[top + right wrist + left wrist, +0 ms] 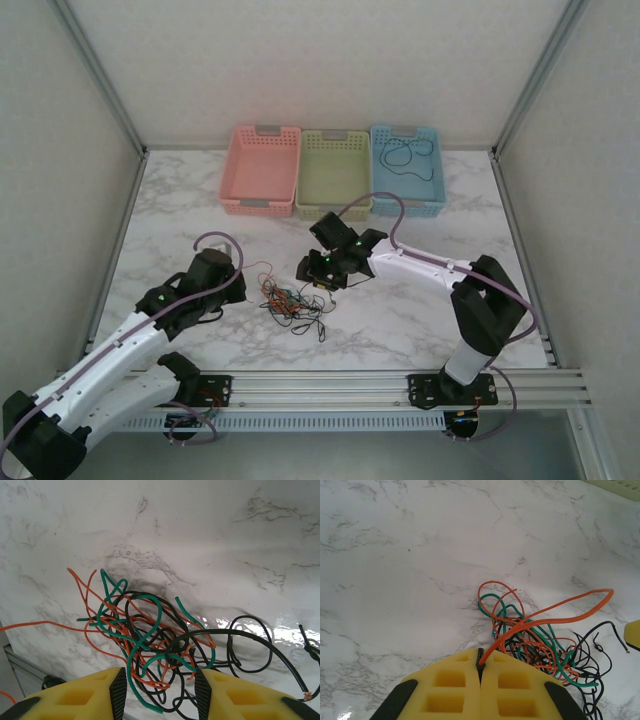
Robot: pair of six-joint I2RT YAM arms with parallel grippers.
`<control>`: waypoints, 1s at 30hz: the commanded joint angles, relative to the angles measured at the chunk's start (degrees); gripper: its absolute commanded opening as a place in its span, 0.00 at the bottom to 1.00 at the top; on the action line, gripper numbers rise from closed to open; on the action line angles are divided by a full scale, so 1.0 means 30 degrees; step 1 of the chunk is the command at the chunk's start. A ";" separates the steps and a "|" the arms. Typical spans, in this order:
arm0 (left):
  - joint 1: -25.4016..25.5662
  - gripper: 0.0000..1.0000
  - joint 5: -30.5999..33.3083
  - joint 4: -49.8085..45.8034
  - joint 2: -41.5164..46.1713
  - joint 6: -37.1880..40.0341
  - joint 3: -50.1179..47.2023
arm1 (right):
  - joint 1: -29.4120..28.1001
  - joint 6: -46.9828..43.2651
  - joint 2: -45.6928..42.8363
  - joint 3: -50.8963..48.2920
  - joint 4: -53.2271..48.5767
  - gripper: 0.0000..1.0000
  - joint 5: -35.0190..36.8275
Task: Untangle the cables
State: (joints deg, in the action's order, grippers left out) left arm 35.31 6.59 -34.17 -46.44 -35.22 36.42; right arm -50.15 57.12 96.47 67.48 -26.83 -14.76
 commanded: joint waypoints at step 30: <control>0.0066 0.00 0.1124 0.1044 0.0126 -0.0373 -0.0798 | -0.0312 -0.2052 0.1240 0.2200 -0.2424 0.01 0.2696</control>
State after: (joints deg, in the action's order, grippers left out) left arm 35.31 8.21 -31.86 -46.48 -35.22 34.74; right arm -50.68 53.56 103.50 71.92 -29.93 -11.49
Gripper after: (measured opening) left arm 0.053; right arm 0.065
